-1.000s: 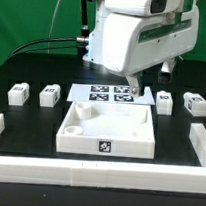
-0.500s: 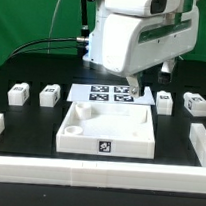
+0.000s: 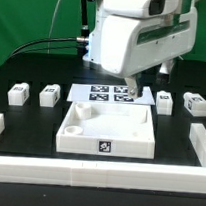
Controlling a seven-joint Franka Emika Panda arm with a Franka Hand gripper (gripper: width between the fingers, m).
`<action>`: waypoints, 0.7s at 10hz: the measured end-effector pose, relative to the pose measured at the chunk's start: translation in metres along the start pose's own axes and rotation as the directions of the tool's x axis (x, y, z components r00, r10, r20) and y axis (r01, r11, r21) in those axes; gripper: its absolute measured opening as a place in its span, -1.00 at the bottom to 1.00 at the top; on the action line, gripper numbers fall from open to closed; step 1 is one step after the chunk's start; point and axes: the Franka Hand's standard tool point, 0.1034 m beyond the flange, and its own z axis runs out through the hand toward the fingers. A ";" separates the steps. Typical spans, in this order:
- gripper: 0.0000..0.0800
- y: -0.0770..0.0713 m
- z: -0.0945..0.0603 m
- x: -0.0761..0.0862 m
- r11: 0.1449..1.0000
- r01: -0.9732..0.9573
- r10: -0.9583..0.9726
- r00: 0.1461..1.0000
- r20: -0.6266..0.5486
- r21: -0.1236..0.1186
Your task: Assemble one leg
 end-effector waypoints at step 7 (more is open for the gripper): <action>0.63 -0.012 0.021 -0.035 0.972 0.232 -0.232 0.973 0.015 0.031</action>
Offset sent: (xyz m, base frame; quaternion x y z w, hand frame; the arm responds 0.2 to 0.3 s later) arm -0.0278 -0.0082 -0.0118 0.0107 -0.0034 -0.1817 0.9833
